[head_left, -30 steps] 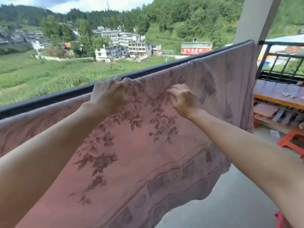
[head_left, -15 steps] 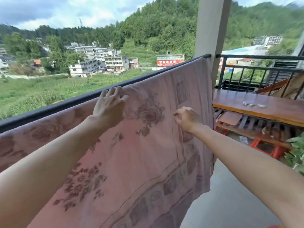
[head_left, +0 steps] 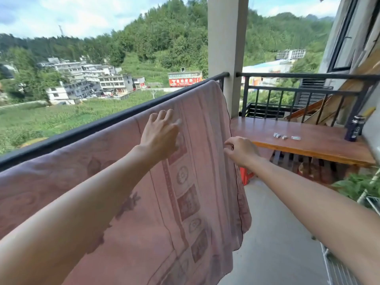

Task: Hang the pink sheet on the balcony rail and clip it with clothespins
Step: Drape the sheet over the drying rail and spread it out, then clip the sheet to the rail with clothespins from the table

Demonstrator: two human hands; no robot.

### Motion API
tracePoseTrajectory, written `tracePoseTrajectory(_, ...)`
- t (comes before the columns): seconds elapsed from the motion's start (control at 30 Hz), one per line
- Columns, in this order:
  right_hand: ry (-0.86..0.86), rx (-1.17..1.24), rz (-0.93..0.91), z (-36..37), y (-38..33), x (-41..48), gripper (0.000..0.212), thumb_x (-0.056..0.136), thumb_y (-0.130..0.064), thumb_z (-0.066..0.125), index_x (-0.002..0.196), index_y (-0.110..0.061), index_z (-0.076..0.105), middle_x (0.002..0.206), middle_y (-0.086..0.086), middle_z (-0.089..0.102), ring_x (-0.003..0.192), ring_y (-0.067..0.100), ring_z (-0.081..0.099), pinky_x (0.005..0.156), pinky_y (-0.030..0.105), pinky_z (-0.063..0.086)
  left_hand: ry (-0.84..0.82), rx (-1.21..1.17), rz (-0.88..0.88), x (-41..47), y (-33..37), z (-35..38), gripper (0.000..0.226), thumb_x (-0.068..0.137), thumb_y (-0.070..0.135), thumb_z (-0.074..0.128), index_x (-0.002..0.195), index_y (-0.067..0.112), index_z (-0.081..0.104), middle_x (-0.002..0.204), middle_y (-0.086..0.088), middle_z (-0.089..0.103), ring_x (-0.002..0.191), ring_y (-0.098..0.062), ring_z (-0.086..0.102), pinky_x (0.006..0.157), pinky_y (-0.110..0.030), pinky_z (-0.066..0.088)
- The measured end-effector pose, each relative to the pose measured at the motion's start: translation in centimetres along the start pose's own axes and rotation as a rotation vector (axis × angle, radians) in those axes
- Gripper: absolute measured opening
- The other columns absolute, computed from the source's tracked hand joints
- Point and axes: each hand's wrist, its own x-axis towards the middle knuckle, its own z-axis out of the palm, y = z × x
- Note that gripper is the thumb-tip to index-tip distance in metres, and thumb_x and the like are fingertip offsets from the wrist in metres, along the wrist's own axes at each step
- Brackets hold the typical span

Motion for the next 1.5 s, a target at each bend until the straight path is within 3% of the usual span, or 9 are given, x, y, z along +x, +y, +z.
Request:
tracePoseTrajectory(0.37, 0.101, 0.057, 0.097, 1.2, 0.9, 15.2, 0.030, 0.095, -0.034, 0.054, 0.119, -0.020, 0.064, 0.113, 0.000, 0.068, 0.099, 0.021, 0.062, 0.083, 0.036, 0.052, -0.216, -0.038, -0.170, 15.1, -4.1, 9.3, 0.032, 0.091, 0.018, 0.047, 0.121, 0.008, 0.053, 0.131, -0.017, 0.043, 0.120, -0.039, 0.044, 0.098, -0.050, 0.039)
tracePoseTrajectory(0.5, 0.106, 0.128, 0.093, 2.8, 0.1, 21.4, 0.031, 0.095, -0.033, 0.054, 0.118, -0.017, 0.065, 0.114, 0.002, 0.069, 0.097, 0.021, 0.061, 0.075, 0.030, 0.045, -0.241, -0.066, -0.232, 17.4, -5.3, 11.9, 0.037, 0.093, 0.018, 0.049, 0.129, 0.010, 0.047, 0.119, -0.014, 0.049, 0.107, -0.037, 0.053, 0.079, -0.042, 0.042)
tracePoseTrajectory(0.8, -0.098, 0.934, 0.204, 7.3, -6.7, 33.5, 0.065, 0.076, -0.051, 0.070, 0.126, -0.012, 0.059, 0.102, 0.004, 0.062, 0.088, 0.021, 0.061, 0.071, 0.037, 0.058, -0.222, -0.007, -0.345, 18.2, -8.7, 13.6, 0.039, 0.093, 0.012, 0.039, 0.131, 0.011, 0.041, 0.106, -0.011, 0.055, 0.091, -0.033, 0.059, 0.070, -0.038, 0.041)
tracePoseTrajectory(0.87, -0.138, 1.016, 0.169, 9.4, -7.7, 33.9, 0.030, 0.085, -0.027, 0.071, 0.106, -0.006, 0.068, 0.089, 0.007, 0.065, 0.080, 0.020, 0.062, 0.072, 0.041, 0.059, -0.221, 0.028, -0.379, 17.2, -9.5, 14.5, 0.036, 0.092, 0.012, 0.038, 0.128, 0.011, 0.042, 0.102, -0.010, 0.056, 0.088, -0.032, 0.059, 0.070, -0.039, 0.043)
tracePoseTrajectory(0.9, -0.106, 1.002, 0.154, 10.8, -7.4, 34.2, 0.008, 0.085, -0.019, 0.071, 0.087, -0.011, 0.072, 0.080, 0.006, 0.066, 0.075, 0.021, 0.062, 0.073, 0.045, 0.058, -0.216, 0.039, -0.389, 16.7, -9.5, 15.4, 0.033, 0.092, 0.012, 0.038, 0.125, 0.012, 0.044, 0.101, -0.010, 0.057, 0.086, -0.031, 0.058, 0.069, -0.039, 0.042)
tracePoseTrajectory(1.0, 0.022, 0.871, 0.123, 12.6, -6.3, 34.9, 0.022, 0.086, -0.023, 0.068, 0.065, -0.019, 0.068, 0.071, 0.004, 0.068, 0.069, 0.019, 0.062, 0.074, 0.046, 0.057, -0.193, 0.044, -0.405, 16.0, -9.8, 16.4, 0.023, 0.092, 0.015, 0.042, 0.115, 0.013, 0.046, 0.100, -0.010, 0.059, 0.083, -0.032, 0.058, 0.066, -0.038, 0.037)
tracePoseTrajectory(1.17, -0.022, 0.682, -0.065, 14.0, -8.7, 34.2, 0.014, 0.092, -0.025, 0.062, 0.089, -0.016, 0.072, 0.079, -0.001, 0.063, 0.080, 0.016, 0.059, 0.071, 0.028, 0.042, -0.197, 0.074, -0.469, 14.3, -11.8, 16.5, 0.027, 0.090, 0.014, 0.045, 0.117, 0.012, 0.047, 0.108, -0.012, 0.058, 0.093, -0.033, 0.057, 0.069, -0.039, 0.037)
tracePoseTrajectory(1.33, -0.061, 0.483, -0.082, 15.7, -5.6, 32.5, 0.018, 0.092, -0.034, 0.058, 0.098, -0.019, 0.066, 0.090, -0.002, 0.064, 0.085, 0.019, 0.060, 0.072, 0.031, 0.046, -0.062, 0.062, -0.305, 15.0, -10.0, 17.4, 0.043, 0.089, 0.020, 0.054, 0.130, 0.009, 0.050, 0.127, -0.014, 0.048, 0.116, -0.032, 0.046, 0.099, -0.045, 0.038)
tracePoseTrajectory(1.5, -0.135, 0.202, -0.049, 19.0, 0.3, 29.2, 0.026, 0.086, -0.043, 0.054, 0.099, -0.024, 0.064, 0.099, 0.001, 0.070, 0.094, 0.025, 0.063, 0.085, 0.044, 0.051, -0.094, -0.069, -0.139, 15.9, -5.9, 21.3, 0.027, 0.091, 0.019, 0.049, 0.115, 0.011, 0.058, 0.114, -0.013, 0.058, 0.105, -0.032, 0.054, 0.082, -0.043, 0.045)
